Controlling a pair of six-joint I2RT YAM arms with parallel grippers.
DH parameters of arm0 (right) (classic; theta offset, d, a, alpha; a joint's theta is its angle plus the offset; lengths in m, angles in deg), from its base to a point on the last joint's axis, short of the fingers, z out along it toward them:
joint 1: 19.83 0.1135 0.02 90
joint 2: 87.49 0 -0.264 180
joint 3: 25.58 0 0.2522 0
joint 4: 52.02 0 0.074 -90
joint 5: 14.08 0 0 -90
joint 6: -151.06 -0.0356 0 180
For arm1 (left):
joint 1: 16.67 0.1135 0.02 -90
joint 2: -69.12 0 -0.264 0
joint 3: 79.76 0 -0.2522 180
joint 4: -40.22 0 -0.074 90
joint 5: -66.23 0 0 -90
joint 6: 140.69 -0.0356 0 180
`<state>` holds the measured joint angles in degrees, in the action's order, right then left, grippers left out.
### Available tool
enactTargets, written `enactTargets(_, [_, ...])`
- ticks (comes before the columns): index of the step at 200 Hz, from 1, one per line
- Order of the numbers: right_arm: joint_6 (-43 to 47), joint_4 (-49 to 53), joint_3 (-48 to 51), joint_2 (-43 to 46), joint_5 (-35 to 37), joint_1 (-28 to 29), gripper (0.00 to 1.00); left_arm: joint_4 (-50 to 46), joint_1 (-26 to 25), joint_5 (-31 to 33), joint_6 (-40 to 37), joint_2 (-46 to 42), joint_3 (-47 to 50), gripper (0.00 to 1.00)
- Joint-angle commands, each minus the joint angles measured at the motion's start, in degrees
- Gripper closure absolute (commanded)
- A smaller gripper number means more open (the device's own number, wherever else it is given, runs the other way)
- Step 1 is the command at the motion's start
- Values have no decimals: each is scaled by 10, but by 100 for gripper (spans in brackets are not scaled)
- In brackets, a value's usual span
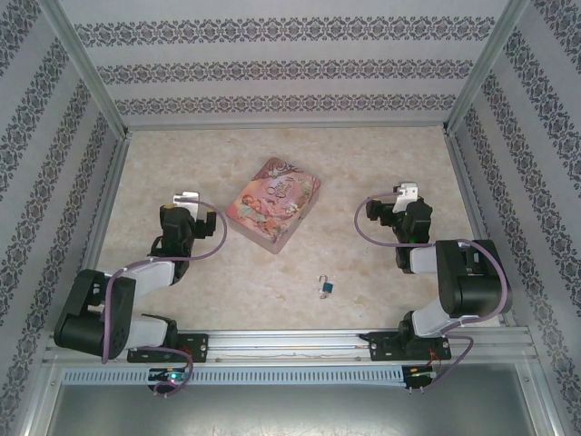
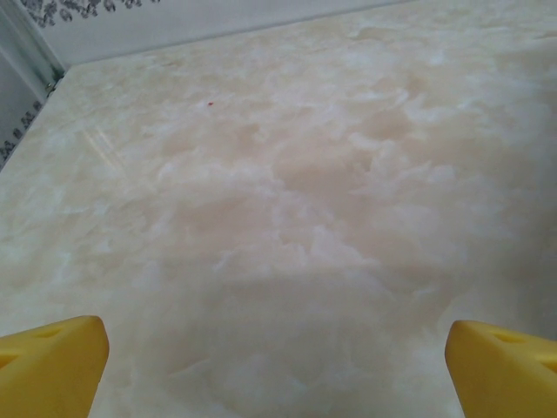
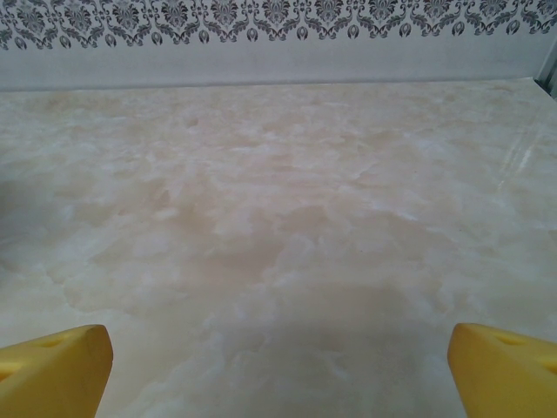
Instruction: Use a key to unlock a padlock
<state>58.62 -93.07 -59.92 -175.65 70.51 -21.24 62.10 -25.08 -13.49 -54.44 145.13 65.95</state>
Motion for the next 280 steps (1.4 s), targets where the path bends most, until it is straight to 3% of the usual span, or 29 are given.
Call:
enactTargets(1, [-5,-5,-6,2,5,-3,2,103,11,-33,-17,25,12,1])
enactTargets(107, [-5,-4,-7,2,6,-2,2,328,48,-50,7,170,39,1])
enactTargets(121, [-5,-3,-7,2,6,-2,1,241,52,-53,20,147,17,1])
enactTargets(147, [-5,-1,-9,2,7,-2,2,181,76,-81,38,150,-17,1])
enactTargets(161, [-4,0,-9,2,9,-1,1,198,88,-104,44,155,-13,1])
enactTargets(280, [2,3,-10,3,22,7,2,195,88,-103,43,154,-14,1])
